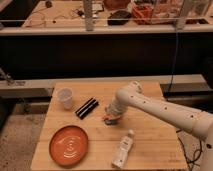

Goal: Place the pepper on the white sponge

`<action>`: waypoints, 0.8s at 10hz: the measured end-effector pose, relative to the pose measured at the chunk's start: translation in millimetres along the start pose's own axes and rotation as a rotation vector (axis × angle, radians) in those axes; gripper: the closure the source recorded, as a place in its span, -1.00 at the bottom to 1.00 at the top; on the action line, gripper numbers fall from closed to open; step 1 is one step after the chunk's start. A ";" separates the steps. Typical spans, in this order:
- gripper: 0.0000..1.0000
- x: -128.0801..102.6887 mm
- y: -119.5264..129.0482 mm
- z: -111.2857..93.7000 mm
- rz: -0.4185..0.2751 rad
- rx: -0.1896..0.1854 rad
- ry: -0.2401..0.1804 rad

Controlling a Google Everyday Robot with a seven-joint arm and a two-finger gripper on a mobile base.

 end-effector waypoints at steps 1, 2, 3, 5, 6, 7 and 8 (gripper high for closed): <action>0.29 0.0 -0.4 -0.4 0.003 0.001 0.000; 0.31 -0.1 -0.3 -0.7 0.004 0.001 0.001; 0.43 -0.4 -0.5 -0.3 0.005 0.002 0.001; 0.48 -0.7 -1.2 -0.2 0.008 0.003 0.002; 0.58 -0.9 -1.6 -0.2 0.010 0.004 0.002; 0.62 -1.2 -1.5 -0.1 0.013 0.004 0.002; 0.62 -1.9 -1.8 -0.6 0.015 0.005 0.002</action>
